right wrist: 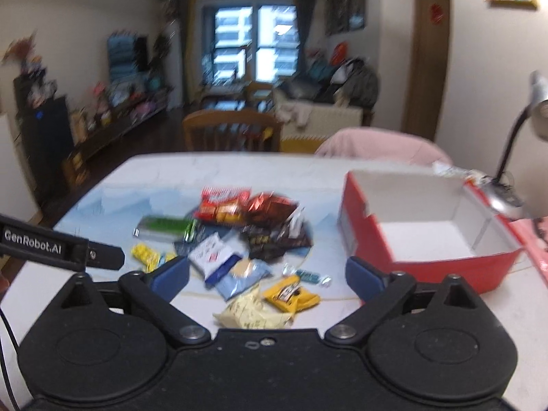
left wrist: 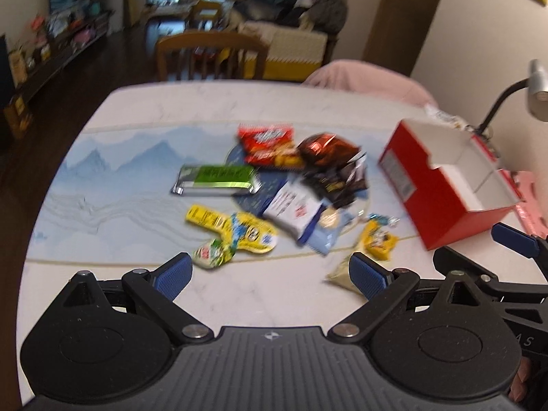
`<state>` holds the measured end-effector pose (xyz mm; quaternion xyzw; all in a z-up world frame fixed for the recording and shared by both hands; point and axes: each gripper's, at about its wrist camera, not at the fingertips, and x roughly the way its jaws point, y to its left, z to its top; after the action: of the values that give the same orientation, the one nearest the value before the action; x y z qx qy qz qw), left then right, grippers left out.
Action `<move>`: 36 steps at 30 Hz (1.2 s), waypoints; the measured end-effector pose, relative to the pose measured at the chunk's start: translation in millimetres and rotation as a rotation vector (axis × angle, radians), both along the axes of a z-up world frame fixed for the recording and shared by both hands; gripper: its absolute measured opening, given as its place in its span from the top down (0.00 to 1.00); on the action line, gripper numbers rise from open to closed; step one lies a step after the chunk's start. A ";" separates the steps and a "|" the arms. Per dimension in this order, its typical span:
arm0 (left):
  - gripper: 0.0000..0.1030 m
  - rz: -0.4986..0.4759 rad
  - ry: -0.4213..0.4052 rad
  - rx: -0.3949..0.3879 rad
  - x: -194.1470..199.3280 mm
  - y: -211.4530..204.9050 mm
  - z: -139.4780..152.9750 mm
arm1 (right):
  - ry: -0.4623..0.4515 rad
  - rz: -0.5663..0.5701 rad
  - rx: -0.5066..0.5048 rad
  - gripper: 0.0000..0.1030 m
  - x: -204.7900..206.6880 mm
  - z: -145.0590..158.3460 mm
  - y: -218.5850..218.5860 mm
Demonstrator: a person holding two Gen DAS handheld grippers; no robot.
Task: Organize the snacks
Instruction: 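Grasp the green jelly pouch with the left gripper while the right grasps the cream bun bag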
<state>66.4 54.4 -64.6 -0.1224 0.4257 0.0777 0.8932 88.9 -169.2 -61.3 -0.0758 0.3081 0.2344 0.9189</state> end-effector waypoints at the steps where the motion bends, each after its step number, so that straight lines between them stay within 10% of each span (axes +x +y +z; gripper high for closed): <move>1: 0.04 0.008 0.019 -0.003 3.8 2.2 -6.2 | 0.017 0.018 -0.011 0.10 4.4 -6.6 1.2; 16: 0.16 -0.063 0.125 0.102 43.3 39.0 -82.0 | 0.112 0.327 -0.259 0.28 39.4 -80.1 43.5; 36: 0.46 -0.112 0.190 0.059 76.6 55.0 -112.7 | 0.173 0.345 -0.283 0.48 58.1 -97.3 50.6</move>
<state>143.0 109.4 -177.2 -0.0642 0.5121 0.0514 0.8550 147.0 -118.6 -158.6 -0.2348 0.3981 0.3483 0.8155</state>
